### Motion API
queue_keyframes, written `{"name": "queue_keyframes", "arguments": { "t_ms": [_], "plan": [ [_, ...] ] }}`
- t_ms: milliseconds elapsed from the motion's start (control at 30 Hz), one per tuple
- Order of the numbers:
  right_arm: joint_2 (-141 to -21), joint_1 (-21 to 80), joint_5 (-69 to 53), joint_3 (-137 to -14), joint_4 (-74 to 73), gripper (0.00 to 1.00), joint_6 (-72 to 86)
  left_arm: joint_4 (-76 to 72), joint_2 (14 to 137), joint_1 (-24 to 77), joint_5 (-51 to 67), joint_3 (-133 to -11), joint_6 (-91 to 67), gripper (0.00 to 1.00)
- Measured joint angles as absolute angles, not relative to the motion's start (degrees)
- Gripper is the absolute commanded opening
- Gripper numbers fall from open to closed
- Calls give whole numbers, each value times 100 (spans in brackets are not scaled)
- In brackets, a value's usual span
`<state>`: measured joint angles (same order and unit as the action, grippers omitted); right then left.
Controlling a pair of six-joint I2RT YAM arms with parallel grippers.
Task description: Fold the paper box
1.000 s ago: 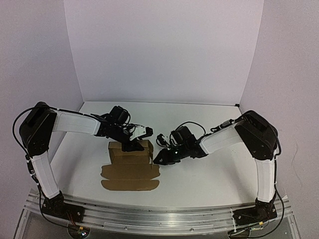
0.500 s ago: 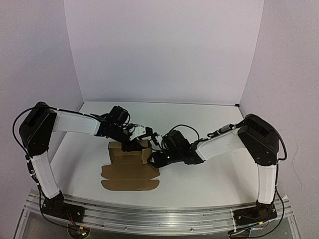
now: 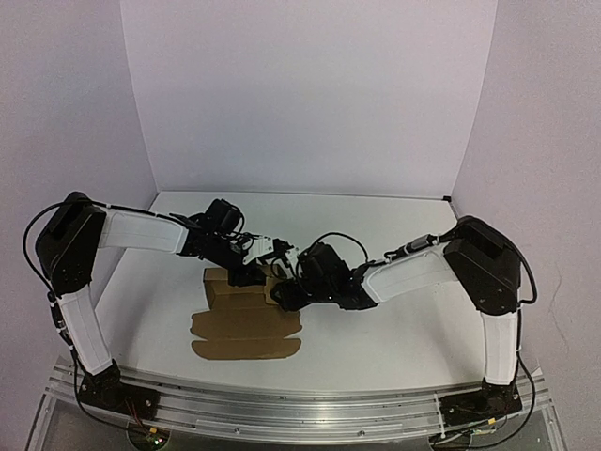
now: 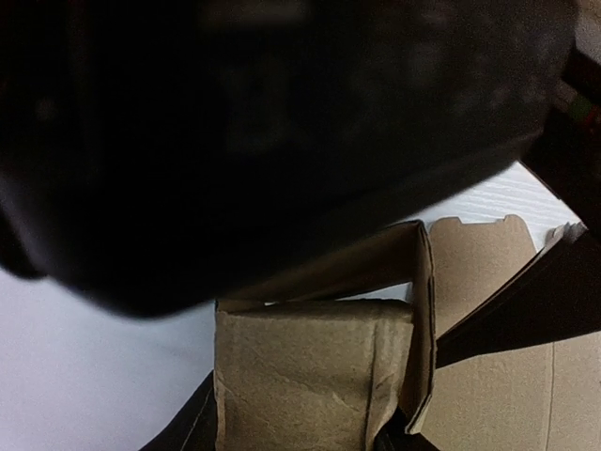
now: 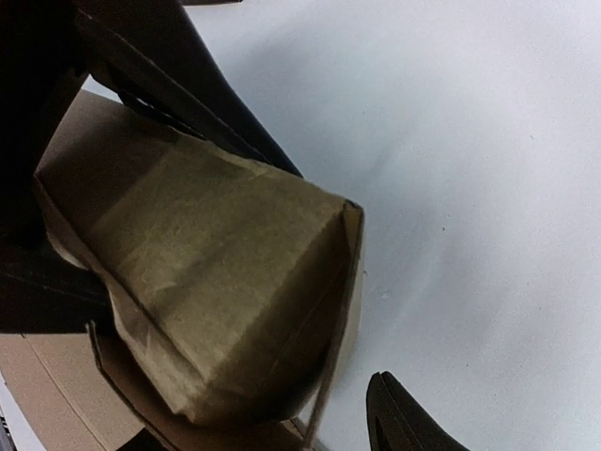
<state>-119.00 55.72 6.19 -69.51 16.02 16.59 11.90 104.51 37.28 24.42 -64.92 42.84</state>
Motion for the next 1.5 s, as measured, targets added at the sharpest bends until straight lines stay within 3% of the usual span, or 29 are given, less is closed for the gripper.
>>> {"name": "queue_keyframes", "arguments": {
  "t_ms": [167,267,500,1067,1233,1500],
  "plan": [
    [-12112,5621,764,-7077,1789,50,1500,1478,10451,3708,2565,-6624,4204,43],
    [-12244,5668,904,-7104,1963,36,1407,1622,10451,3691,2679,-6682,4176,44],
    [-12342,5721,1167,-7102,2273,22,1289,1880,10451,3591,2843,-6806,3979,49],
    [-11894,5680,1503,-6543,2644,7,1521,3009,10444,3562,3980,-7368,3474,91],
    [-11600,5639,1601,-6751,1486,0,1619,3330,10387,3410,4254,-7659,3331,96],
    [-11200,5552,1291,-7724,-1801,0,1521,3394,10156,2662,4846,-8216,2693,97]
  ]
}}
